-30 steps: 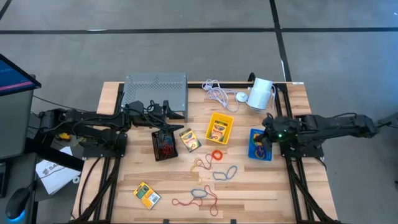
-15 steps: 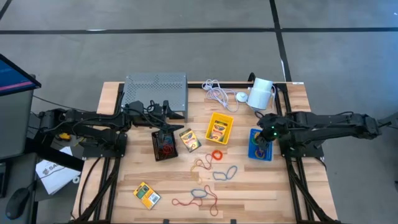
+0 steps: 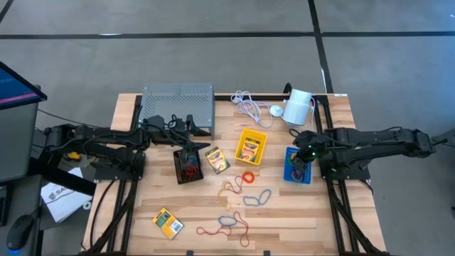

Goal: Pick & Place Office Desk Supplies
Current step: Put the yellow spring keychain into the blue bin, then put the orange spring keychain into the blue bin

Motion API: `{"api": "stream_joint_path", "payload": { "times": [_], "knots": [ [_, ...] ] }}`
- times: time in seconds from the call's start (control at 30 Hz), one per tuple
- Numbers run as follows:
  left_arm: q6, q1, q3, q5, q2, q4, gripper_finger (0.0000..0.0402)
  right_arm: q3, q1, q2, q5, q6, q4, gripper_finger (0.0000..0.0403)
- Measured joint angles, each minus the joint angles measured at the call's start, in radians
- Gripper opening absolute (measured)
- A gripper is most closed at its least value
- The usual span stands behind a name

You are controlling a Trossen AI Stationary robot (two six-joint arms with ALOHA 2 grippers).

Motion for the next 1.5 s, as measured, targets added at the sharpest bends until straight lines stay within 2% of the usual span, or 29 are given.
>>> {"api": "stream_joint_path", "payload": {
  "times": [0.2,0.3,0.63,0.8,1.07,1.2,1.5],
  "knots": [
    [0.0,0.0,0.0,0.0,0.0,0.0,0.019,0.0,0.0,0.0,-0.014,0.014,0.0,0.0003],
    [0.0,0.0,0.0,0.0,0.0,0.0,0.019,0.0,0.0,0.0,-0.026,0.031,-0.015,0.0017],
    [0.0,0.0,0.0,0.0,0.0,-0.005,0.019,0.0,0.0,0.001,-0.014,0.091,-0.076,0.0146],
    [0.0,0.0,0.0,0.0,0.0,-0.02,0.019,0.0,0.0,0.001,0.008,0.093,-0.076,0.0183],
    [0.0,0.0,0.0,0.0,0.0,-0.019,0.019,0.0,0.0,0.001,0.01,0.098,-0.075,0.0169],
    [0.0,0.0,0.0,0.0,0.0,-0.019,0.019,0.0,0.0,0.001,-0.054,0.087,-0.047,0.0152],
    [0.0,0.0,0.0,0.0,0.0,-0.019,0.019,0.0,0.044,0.001,-0.18,0.079,0.314,0.0131]
  ]
}}
